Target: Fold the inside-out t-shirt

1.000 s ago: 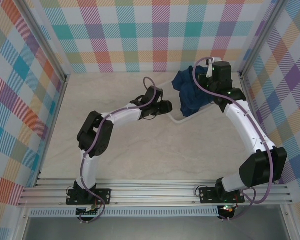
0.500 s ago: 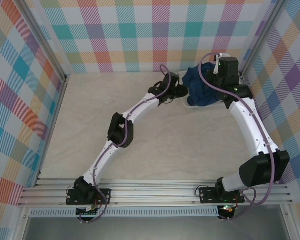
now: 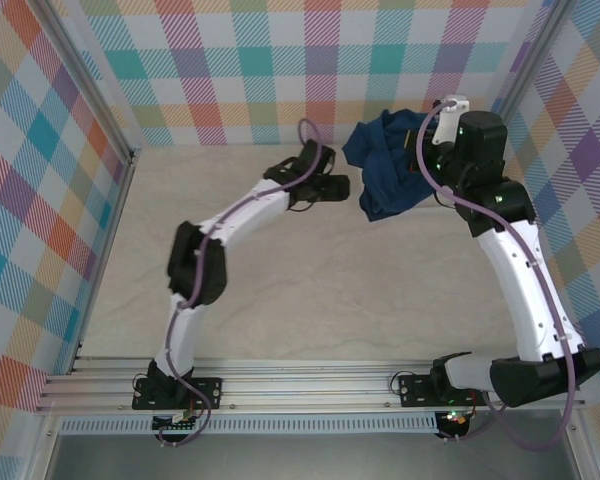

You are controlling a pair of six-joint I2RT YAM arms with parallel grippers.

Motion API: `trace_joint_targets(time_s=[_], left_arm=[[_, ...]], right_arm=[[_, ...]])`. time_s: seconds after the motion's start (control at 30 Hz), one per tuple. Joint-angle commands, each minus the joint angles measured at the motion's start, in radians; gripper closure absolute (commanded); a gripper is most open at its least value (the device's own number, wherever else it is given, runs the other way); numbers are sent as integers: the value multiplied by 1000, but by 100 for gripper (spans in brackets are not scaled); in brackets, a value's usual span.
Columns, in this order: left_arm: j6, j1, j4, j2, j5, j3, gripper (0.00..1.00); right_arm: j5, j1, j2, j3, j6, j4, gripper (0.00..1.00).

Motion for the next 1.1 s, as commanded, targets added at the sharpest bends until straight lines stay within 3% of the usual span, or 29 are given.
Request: trace_joint_targets(time_s=[0.0, 0.23, 0.33, 0.4, 0.53, 0.57, 0.63, 0.73, 0.9, 1.07], left_arm=[[65, 68, 66, -250, -144, -239, 25], [-15, 251, 55, -674, -286, -687, 23], [-38, 309, 36, -841, -339, -800, 21], [-43, 311, 33, -928, -334, -852, 20], [-77, 302, 49, -999, -123, -950, 15], [-86, 291, 56, -1003, -80, -975, 11], [-109, 251, 68, -1009, -34, -1033, 8], [-127, 206, 52, -1019, -53, -1098, 7], [-126, 202, 11, -1049, -106, -1142, 7], [-112, 202, 23, -1028, -116, -1136, 6]], right_arm=[[-115, 79, -21, 17, 45, 25, 100], [-217, 288, 69, -25, 66, 14, 100], [-348, 316, 178, -86, 121, 55, 94], [-383, 315, 290, -99, 133, 26, 75], [-11, 284, 389, -81, 29, -165, 36], [29, 285, 366, -110, 12, -167, 33], [-73, 292, 282, -230, 1, -109, 28], [-294, 344, 188, -426, 72, 14, 23], [-289, 455, 198, -601, 167, 69, 21], [-339, 524, 286, -626, 285, 217, 29]])
